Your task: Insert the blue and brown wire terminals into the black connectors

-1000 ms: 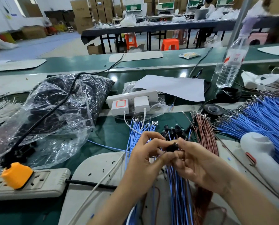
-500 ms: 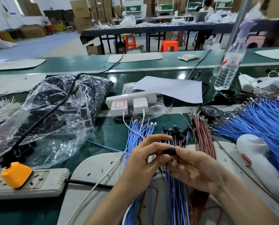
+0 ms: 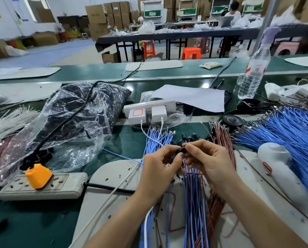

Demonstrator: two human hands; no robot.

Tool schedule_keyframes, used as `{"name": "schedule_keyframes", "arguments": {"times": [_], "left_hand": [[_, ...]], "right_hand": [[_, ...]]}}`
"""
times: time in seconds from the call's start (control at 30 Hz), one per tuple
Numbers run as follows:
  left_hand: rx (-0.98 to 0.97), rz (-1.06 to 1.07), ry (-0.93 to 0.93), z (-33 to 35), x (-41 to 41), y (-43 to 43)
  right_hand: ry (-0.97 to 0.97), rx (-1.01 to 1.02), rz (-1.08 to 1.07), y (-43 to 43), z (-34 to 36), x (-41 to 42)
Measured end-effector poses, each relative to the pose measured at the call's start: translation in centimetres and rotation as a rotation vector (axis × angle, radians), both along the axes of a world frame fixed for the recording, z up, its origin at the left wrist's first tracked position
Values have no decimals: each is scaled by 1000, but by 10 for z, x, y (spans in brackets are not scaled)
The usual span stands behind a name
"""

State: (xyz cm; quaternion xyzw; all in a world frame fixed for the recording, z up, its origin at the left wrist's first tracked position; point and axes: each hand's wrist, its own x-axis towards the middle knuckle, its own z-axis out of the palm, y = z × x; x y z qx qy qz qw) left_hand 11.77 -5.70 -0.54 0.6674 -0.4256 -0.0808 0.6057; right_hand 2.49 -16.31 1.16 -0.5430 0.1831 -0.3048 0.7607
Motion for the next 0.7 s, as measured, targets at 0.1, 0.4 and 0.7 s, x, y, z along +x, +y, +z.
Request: {"name": "schedule_keyframes", "arguments": {"times": [0.1,0.4,0.7], "left_hand": [[10,0,-14,2,0,0],[48,28,-157,3,0,-2],[344,-418,-99,86,-25,45]], "right_hand": [[28,-58,33,-3,4,-3],[63,-154,-12,-14,6,-7],[239,87,-68,-86,42,-16]]}}
